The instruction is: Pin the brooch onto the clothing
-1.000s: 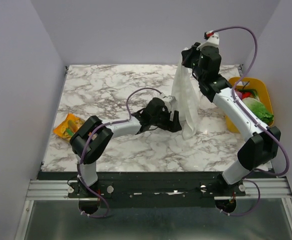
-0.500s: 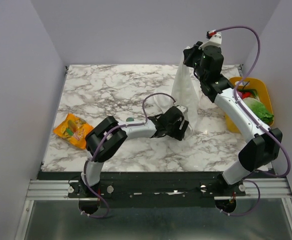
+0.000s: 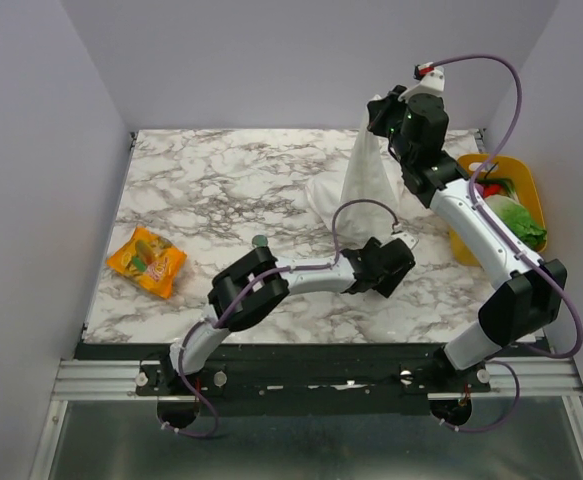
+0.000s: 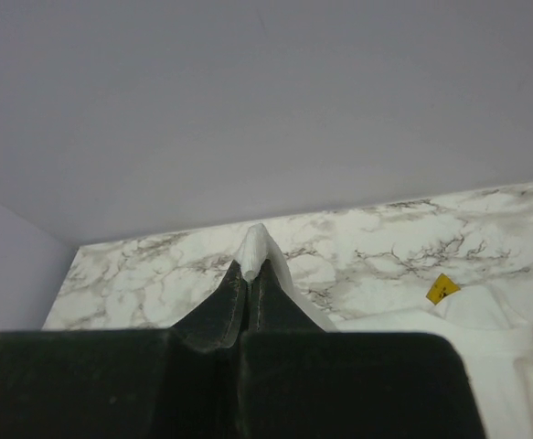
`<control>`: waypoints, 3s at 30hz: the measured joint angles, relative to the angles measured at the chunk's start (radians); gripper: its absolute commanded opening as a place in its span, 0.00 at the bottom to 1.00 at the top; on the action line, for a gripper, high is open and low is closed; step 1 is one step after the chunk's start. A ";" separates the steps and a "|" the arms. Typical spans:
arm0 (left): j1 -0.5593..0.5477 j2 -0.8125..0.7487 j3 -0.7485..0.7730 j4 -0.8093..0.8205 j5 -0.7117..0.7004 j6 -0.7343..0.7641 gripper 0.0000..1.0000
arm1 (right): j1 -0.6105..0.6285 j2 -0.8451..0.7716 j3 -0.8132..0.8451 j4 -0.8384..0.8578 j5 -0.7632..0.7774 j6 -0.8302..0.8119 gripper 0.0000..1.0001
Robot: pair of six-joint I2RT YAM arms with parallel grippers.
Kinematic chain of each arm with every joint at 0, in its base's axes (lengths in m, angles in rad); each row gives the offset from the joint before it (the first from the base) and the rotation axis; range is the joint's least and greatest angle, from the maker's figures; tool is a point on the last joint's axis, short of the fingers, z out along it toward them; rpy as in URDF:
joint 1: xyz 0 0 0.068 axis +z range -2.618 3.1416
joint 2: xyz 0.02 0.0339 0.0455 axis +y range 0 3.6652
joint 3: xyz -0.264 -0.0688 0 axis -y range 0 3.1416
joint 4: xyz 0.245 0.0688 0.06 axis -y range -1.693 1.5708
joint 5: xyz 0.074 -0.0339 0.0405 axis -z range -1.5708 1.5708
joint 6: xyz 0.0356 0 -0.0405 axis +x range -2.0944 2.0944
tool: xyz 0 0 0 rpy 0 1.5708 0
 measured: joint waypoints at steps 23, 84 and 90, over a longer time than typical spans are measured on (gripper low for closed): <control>0.333 -0.258 -0.223 -0.095 -0.298 0.014 0.00 | 0.000 -0.137 -0.056 -0.027 0.013 -0.076 0.01; 0.920 -0.199 0.941 0.306 0.084 0.115 0.00 | -0.288 0.252 0.791 0.164 -0.374 0.124 0.01; 0.924 -0.199 0.941 0.333 0.119 0.109 0.00 | -0.299 0.273 0.752 0.171 -0.379 0.153 0.01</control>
